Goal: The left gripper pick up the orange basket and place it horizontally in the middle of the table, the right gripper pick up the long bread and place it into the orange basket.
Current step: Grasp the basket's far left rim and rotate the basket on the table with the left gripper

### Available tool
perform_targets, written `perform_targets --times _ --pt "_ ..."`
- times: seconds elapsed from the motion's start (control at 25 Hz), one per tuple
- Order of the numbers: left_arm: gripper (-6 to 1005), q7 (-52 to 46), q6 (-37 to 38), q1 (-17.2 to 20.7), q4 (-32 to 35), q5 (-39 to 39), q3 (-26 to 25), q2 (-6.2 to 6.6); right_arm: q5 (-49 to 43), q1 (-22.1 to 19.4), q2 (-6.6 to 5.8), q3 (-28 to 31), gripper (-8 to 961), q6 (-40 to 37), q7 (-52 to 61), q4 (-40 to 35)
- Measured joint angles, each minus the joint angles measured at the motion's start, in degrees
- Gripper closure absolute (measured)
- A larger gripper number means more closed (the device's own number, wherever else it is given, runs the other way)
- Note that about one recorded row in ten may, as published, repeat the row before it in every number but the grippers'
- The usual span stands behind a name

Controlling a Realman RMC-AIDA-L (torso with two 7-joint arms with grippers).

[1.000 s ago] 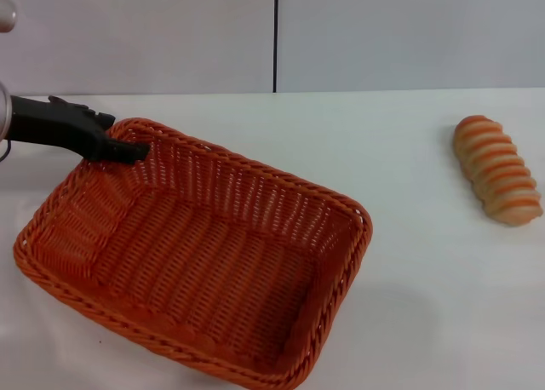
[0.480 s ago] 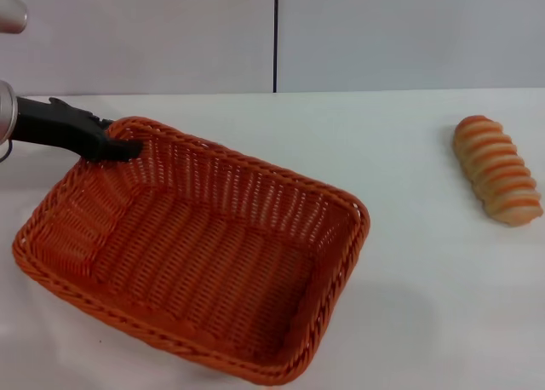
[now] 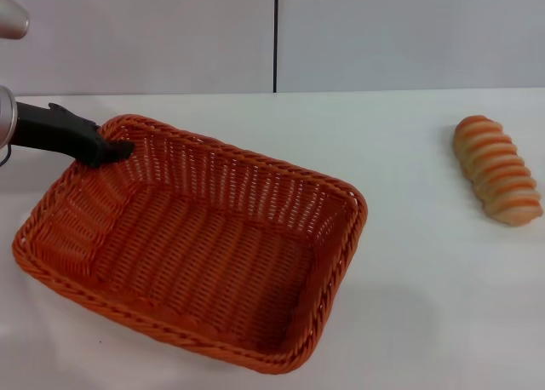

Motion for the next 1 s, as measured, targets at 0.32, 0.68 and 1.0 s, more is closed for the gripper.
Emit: perform_targets --times 0.32,0.68,1.0 --pt "775 -3.07 1.84 0.10 0.54 -0.38 -1.00 0.05 -0.51 0.03 0.00 0.00 310 0.53 0.00 0.04" --pt "822 -10.60 10.10 0.45 0.50 -6.02 -14.78 0.55 -0.65 0.07 0.00 0.00 306 2.04 -0.06 0.04" --pt "831 -17.06 12.05 3.16 1.44 -12.78 -16.54 0.25 -0.67 0.65 -0.12 0.00 302 3.14 -0.37 0.04"
